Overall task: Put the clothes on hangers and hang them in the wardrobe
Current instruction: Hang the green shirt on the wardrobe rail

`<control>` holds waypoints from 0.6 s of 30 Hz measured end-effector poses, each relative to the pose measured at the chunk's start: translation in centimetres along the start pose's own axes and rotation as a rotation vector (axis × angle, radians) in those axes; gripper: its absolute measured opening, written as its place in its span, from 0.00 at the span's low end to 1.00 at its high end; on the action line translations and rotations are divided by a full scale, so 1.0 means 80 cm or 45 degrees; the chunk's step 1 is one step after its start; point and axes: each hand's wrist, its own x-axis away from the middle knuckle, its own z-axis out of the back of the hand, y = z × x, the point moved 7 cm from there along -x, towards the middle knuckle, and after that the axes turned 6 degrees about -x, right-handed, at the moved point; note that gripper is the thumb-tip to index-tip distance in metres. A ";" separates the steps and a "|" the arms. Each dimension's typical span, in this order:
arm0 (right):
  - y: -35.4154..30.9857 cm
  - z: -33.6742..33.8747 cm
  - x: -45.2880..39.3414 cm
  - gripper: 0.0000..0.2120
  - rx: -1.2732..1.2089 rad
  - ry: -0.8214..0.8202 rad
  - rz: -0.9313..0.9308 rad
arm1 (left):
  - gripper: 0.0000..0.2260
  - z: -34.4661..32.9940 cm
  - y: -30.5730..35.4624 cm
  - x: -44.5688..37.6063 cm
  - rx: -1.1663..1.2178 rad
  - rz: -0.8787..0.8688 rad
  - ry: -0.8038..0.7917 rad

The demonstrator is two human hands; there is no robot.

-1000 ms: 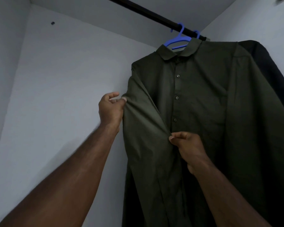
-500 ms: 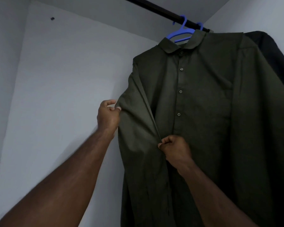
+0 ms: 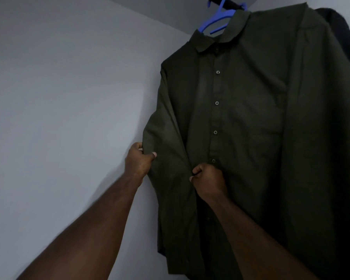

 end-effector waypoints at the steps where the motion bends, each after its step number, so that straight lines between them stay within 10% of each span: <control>1: 0.004 -0.002 -0.005 0.05 0.015 0.005 0.005 | 0.21 -0.007 -0.003 -0.002 -0.003 -0.002 -0.003; 18: 0.030 -0.032 -0.028 0.13 0.079 0.006 -0.027 | 0.42 -0.085 -0.078 0.035 -0.380 -0.079 -0.083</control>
